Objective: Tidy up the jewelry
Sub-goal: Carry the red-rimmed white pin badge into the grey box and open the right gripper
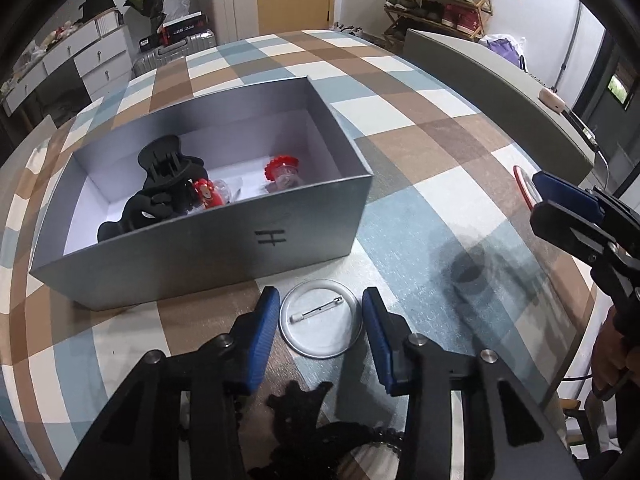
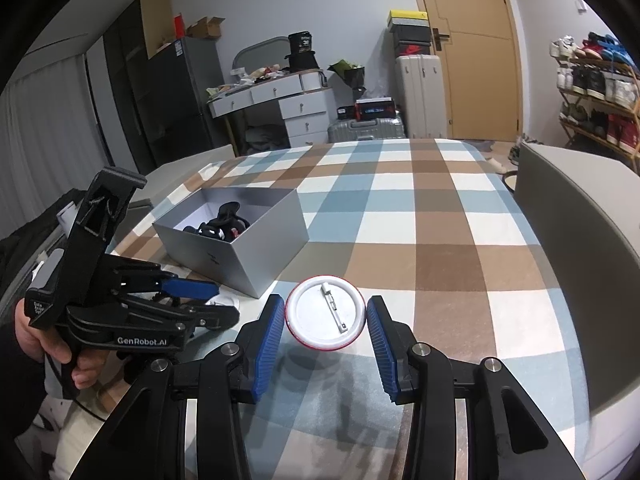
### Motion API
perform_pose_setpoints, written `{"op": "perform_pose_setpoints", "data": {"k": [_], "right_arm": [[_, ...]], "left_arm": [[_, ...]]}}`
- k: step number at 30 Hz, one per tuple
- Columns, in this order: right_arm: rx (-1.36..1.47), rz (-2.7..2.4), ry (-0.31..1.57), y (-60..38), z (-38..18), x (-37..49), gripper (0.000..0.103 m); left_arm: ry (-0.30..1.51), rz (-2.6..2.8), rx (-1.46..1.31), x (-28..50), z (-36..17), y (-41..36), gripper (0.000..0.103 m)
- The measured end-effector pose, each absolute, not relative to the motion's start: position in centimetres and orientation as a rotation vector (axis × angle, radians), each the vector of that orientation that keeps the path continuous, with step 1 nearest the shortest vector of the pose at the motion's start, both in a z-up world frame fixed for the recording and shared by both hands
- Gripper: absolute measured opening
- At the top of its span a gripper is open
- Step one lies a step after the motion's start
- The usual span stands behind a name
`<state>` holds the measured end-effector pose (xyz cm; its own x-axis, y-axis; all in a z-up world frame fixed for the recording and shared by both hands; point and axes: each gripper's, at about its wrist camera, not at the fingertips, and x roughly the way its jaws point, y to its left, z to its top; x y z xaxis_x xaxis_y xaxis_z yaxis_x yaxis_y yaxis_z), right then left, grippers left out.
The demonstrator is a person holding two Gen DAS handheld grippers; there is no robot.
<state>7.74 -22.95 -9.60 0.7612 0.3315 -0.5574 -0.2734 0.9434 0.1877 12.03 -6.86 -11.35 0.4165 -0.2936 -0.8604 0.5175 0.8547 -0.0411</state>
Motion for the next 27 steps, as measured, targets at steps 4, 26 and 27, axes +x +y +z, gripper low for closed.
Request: {"op": "perform_pose_setpoints", "data": {"k": [4, 26, 27], "right_arm": [[0.094, 0.332, 0.617, -22.8, -9.2, 7.5, 0.042], [0.141, 0.521, 0.543, -17.9, -3.5, 8.9, 0.042], [0.14, 0.532, 0.539, -17.4, -3.1, 9.3, 0.042]], "left_arm": [[0.996, -0.513, 0.237, 11.6, -10.6, -6.7, 0.037], [0.663, -0.324, -0.006, 9.8, -0.8, 1.8, 0.037], [0.656, -0.323, -0.018, 10.0, -0.8, 2.0, 0.037]]}}
